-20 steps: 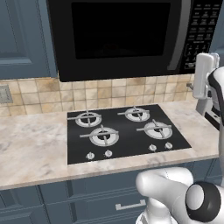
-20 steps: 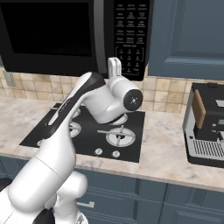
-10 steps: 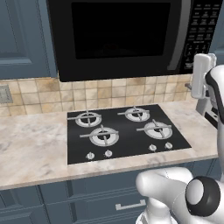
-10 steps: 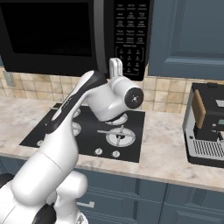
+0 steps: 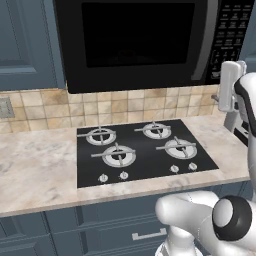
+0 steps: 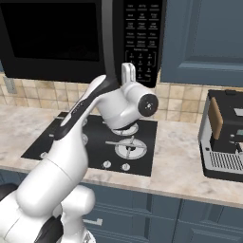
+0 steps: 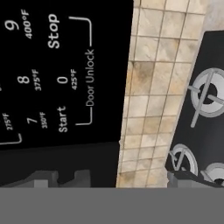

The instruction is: Transport the steak from the fridge to the microwave and turn on the microwave.

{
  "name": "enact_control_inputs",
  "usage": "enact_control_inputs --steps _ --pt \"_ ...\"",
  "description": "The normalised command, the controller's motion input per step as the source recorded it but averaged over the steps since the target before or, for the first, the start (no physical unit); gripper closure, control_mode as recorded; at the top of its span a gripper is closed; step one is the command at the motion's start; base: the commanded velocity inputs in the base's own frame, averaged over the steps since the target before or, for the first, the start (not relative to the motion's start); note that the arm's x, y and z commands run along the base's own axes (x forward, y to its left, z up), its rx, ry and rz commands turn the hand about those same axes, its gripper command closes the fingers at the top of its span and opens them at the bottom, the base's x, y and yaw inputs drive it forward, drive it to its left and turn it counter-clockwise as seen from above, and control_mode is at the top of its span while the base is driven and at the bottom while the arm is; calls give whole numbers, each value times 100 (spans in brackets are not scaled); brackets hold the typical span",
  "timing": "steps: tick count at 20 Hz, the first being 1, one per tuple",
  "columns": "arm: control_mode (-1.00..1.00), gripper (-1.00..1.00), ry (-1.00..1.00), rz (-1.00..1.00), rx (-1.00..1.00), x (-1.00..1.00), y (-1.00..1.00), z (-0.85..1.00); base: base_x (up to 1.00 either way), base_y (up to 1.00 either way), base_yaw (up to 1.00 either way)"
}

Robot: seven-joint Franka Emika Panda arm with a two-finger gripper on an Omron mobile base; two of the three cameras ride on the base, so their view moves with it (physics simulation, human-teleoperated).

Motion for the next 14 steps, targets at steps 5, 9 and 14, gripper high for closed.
enact_control_inputs --steps 5,9,14 --pt "-100 -100 0 0 0 3 -12 0 0 0 0" --pt "-100 -100 0 0 0 6 -3 -5 0 0 0" --pt "-100 -100 0 0 0 6 3 -7 0 0 0"
